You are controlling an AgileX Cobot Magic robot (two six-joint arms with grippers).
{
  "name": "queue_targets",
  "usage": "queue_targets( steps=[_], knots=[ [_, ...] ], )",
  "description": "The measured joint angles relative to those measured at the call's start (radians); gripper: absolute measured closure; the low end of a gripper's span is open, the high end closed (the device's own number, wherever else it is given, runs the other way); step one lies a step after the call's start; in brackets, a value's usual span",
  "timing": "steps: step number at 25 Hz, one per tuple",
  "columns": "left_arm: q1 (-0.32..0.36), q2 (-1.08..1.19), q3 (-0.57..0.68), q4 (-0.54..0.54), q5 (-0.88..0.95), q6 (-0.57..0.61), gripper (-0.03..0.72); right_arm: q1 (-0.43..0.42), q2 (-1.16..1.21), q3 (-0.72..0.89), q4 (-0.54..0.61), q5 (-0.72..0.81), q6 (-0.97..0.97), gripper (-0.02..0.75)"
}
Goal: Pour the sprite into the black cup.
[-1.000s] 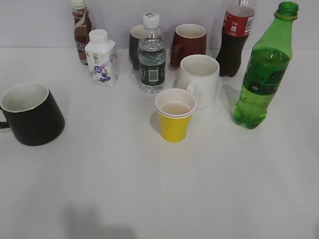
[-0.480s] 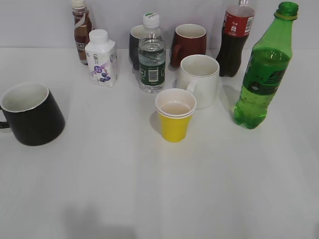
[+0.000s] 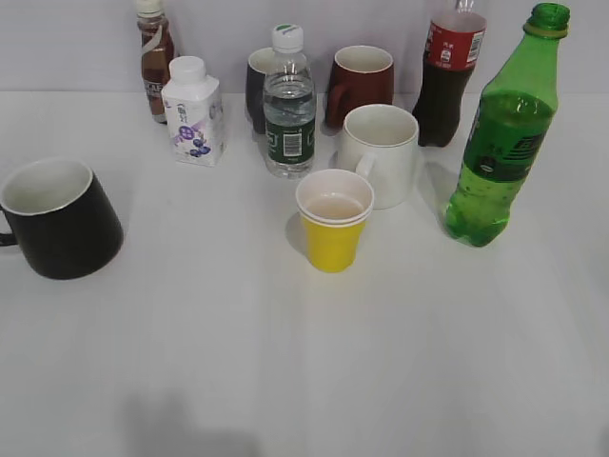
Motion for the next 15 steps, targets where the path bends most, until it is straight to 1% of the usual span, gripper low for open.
queue_targets(
  steps=[2, 3, 5, 6, 10, 13, 15],
  knots=[
    [0.0, 0.014, -0.011, -0.015, -0.025, 0.0, 0.26, 0.0, 0.0, 0.0, 0.0, 0.0, 0.0, 0.163],
    [0.0, 0.034, -0.017, -0.018, -0.081, 0.0, 0.265, 0.0, 0.0, 0.0, 0.0, 0.0, 0.0, 0.163],
    [0.0, 0.084, -0.012, -0.016, -0.267, 0.0, 0.271, 0.0, 0.0, 0.0, 0.0, 0.0, 0.0, 0.163],
    [0.0, 0.119, 0.003, -0.01, -0.428, 0.0, 0.272, 0.0, 0.0, 0.0, 0.0, 0.0, 0.0, 0.163],
    [0.0, 0.315, 0.117, 0.005, -0.965, 0.0, 0.275, 0.0, 0.0, 0.0, 0.0, 0.0, 0.0, 0.163],
    [0.0, 0.504, 0.201, 0.016, -1.228, 0.0, 0.277, 0.0, 0.0, 0.0, 0.0, 0.0, 0.0, 0.163],
    [0.0, 0.641, 0.241, 0.02, -1.312, 0.0, 0.278, 0.0, 0.0, 0.0, 0.001, 0.0, 0.0, 0.163]
  ],
)
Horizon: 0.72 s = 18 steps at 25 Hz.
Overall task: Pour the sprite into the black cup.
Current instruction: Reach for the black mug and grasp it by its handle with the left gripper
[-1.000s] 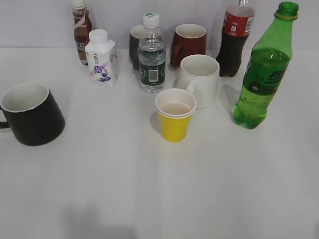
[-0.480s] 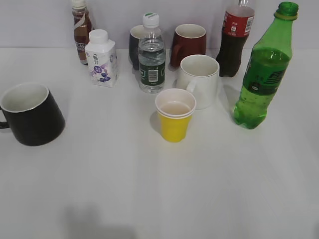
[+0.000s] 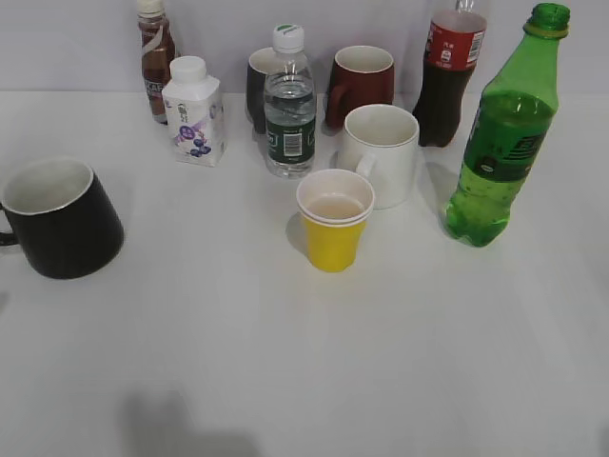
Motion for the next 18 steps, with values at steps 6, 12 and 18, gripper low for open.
queue_targets(
  steps=[6, 12, 18],
  knots=[
    [0.0, 0.357, 0.066, -0.032, -0.161, 0.0, 0.278, 0.0, 0.0, 0.0, 0.002, 0.0, 0.0, 0.163],
    [0.0, 0.628, 0.083, -0.043, -0.309, 0.0, 0.278, 0.0, 0.0, 0.0, 0.003, 0.0, 0.0, 0.163],
    [0.0, 0.839, 0.086, -0.078, -0.485, 0.004, 0.278, 0.0, 0.0, 0.0, 0.003, 0.0, 0.0, 0.163]
  ],
)
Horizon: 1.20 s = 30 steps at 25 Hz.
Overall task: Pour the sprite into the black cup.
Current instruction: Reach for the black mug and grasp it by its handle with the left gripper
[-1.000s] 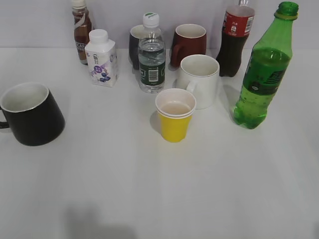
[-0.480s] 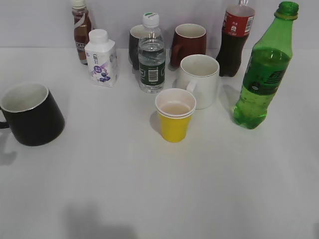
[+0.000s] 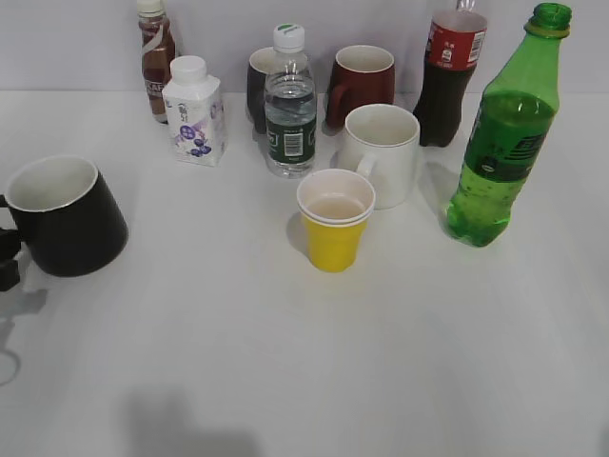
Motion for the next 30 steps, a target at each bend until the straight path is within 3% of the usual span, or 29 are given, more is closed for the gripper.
queue_targets(
  steps=[6, 14, 20, 30],
  knots=[
    [0.0, 0.133, 0.001, -0.082, -0.293, 0.031, 0.28, 0.0, 0.0, 0.0, 0.001, 0.0, 0.0, 0.163],
    [0.0, 0.347, -0.042, -0.034, -0.512, 0.034, 0.379, 0.0, 0.0, 0.0, 0.001, 0.0, 0.0, 0.163],
    [0.0, 0.395, -0.11, -0.026, -0.529, 0.028, 0.599, 0.0, 0.0, 0.0, 0.017, 0.0, 0.0, 0.163],
    [0.0, 0.379, -0.12, -0.002, -0.511, 0.022, 0.622, 0.0, 0.0, 0.0, 0.063, 0.0, -0.013, 0.163]
  ],
)
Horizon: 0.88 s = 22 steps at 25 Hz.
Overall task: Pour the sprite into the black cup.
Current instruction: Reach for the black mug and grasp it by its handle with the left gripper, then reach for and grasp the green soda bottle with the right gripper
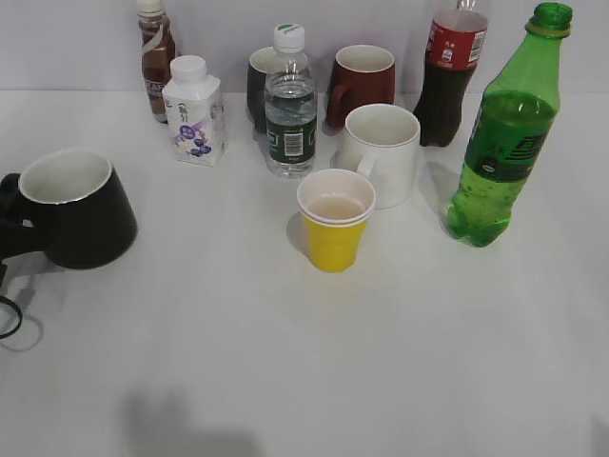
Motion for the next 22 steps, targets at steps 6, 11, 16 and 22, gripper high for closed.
queue_targets(
  steps=[6, 11, 16, 22],
  knots=[
    [0.0, -0.108, 0.024, 0.027, 0.078, 0.028, 0.629, 0.0, 0.049, -0.017, 0.029, -0.244, -0.049, 0.163],
    [0.0, -0.196, 0.025, 0.051, 0.083, 0.031, 0.629, 0.0, 0.216, 0.021, 0.036, -0.653, -0.059, 0.166],
    [0.0, -0.267, 0.025, 0.067, 0.083, 0.022, 0.629, 0.001, 0.473, 0.029, 0.036, -1.04, -0.06, 0.166],
    [0.0, -0.319, 0.025, 0.091, 0.083, 0.015, 0.629, 0.063, 0.785, 0.058, 0.022, -1.272, -0.057, 0.166]
  ],
)
